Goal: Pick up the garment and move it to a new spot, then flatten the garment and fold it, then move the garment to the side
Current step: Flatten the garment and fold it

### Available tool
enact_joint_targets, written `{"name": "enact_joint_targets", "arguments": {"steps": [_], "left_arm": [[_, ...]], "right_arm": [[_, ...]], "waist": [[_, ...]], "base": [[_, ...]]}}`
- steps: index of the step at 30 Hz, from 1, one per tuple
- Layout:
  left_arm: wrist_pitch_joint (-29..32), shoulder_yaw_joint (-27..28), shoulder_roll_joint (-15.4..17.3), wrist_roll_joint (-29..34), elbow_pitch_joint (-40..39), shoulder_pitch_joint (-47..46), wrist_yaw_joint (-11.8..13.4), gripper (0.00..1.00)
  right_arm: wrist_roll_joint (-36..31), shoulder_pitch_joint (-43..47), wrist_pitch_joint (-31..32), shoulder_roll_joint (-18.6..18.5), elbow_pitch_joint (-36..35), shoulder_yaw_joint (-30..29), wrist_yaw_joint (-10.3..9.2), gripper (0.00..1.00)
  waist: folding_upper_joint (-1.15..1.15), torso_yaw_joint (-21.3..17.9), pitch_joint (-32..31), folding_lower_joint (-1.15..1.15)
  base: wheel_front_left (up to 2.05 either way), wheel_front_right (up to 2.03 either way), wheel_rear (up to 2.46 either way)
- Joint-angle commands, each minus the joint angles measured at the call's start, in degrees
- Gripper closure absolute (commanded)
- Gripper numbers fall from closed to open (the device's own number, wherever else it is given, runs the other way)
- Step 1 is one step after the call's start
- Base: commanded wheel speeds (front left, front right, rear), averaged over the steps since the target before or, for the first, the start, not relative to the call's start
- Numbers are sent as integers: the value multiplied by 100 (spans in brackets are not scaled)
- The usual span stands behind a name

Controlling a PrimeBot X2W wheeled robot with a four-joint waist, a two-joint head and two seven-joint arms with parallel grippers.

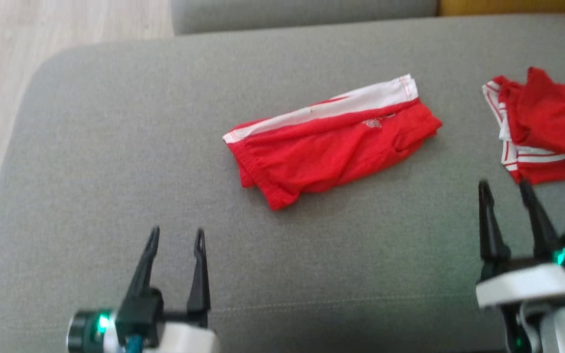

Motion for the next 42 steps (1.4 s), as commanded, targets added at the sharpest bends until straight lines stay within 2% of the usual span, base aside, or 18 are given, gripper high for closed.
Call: {"name": "enact_joint_targets", "arguments": {"steps": [1,7,10,14,19,20,21,26,32,41,42], "left_arm": [[-59,230,-28,108,-241,-41,36,0],[-60,164,-113,414,-368,137,17,0],[-60,66,-136,526,-382,80,-68,0],[-60,-126,-192,648,-376,-71,-197,0],[-60,-408,-277,788,-346,-377,-346,0],[-60,-505,-314,827,-332,-513,-382,0],[-60,-554,-332,840,-327,-584,-400,0],[-60,-676,-394,849,-282,-801,-413,0],[-60,-797,-415,846,-218,-982,-411,0],[-60,-935,-363,857,-166,-1156,-394,0],[-60,-947,-355,857,-162,-1166,-387,0]], "right_arm": [[-53,70,-51,38,-241,93,-2,0],[165,283,-52,50,-24,-17,-2,0],[265,-55,-52,51,526,-148,-2,0],[238,-1018,131,9,1513,-428,-2,0],[154,-2485,1026,-535,2793,-579,-2,0],[-25,-2995,1428,-844,3291,-598,-2,0],[-114,-3230,1630,-979,3524,-636,-2,0],[-491,-4003,2205,-1337,4266,-677,-2,0],[-526,-4584,2202,-1475,4911,-535,-2,0],[-648,-4846,2388,-1547,5901,-337,-2,0],[-606,-4877,2424,-1519,5990,-329,-2,13]], "waist": [[0,-3,-130,0],[0,173,-143,0],[0,340,-45,0],[0,594,211,0],[0,909,672,0],[0,1035,871,0],[0,1102,973,0],[0,1278,1272,0],[0,1400,1477,0],[0,1395,1580,0],[0,1386,1583,0]], "base": [[0,0,0],[0,0,0],[0,0,0],[0,0,0],[0,0,0],[0,0,0],[0,0,0],[0,0,0],[0,0,0],[0,0,0],[0,0,0]]}}
